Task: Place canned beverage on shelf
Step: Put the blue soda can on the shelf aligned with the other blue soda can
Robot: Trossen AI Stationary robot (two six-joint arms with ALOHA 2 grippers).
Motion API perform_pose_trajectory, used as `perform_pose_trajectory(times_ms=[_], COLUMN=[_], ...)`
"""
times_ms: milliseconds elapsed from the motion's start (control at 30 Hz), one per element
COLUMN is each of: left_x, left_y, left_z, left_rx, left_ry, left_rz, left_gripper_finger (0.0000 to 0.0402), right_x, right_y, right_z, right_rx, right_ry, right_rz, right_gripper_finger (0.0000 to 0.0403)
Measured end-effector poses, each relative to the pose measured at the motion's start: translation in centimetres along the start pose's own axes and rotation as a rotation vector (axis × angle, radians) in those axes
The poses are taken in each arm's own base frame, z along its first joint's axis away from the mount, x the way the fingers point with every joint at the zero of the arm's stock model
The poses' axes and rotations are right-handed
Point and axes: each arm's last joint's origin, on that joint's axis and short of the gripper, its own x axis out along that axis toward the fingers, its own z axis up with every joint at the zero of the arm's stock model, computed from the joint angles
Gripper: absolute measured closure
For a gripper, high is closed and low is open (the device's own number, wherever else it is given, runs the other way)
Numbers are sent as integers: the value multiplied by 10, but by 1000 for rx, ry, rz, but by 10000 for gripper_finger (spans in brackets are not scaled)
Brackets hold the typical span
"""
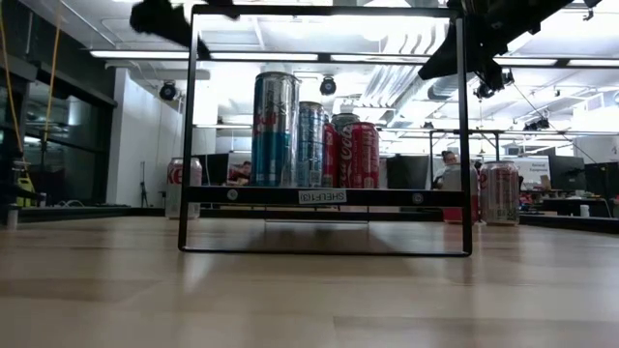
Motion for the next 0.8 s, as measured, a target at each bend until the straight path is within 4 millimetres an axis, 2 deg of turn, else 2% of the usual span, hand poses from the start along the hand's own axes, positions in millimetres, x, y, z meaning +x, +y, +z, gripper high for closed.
perform_pose_trajectory(times_ms=[100,167,300,400,433,600,800], left_x=[14,25,45,54,55,68,88], left_y=[-2,-6,-14,-21,-23,-29,-33], left_z=[-22,-35,-60,-69,-71,-82,-87], left_rx=[-65,-129,-214,-225,-225,-214,-223], left_ry=[6,-12,-23,-22,-24,-12,-2], left_rz=[-1,-32,-78,-103,-106,-74,-56], left_gripper_finger=[79,125,259,371,384,398,401], right_x=[0,0,0,0,0,0,0], right_y=[0,0,0,0,0,0,0], right_z=[0,0,0,0,0,0,0], right_rx=[0,0,-13,-17,-16,-16,7], right_ry=[0,0,-1,-2,-1,-2,-11], right_rz=[-1,-1,-3,-3,-3,-4,-16], right_gripper_finger=[402,402,402,402,402,402,402])
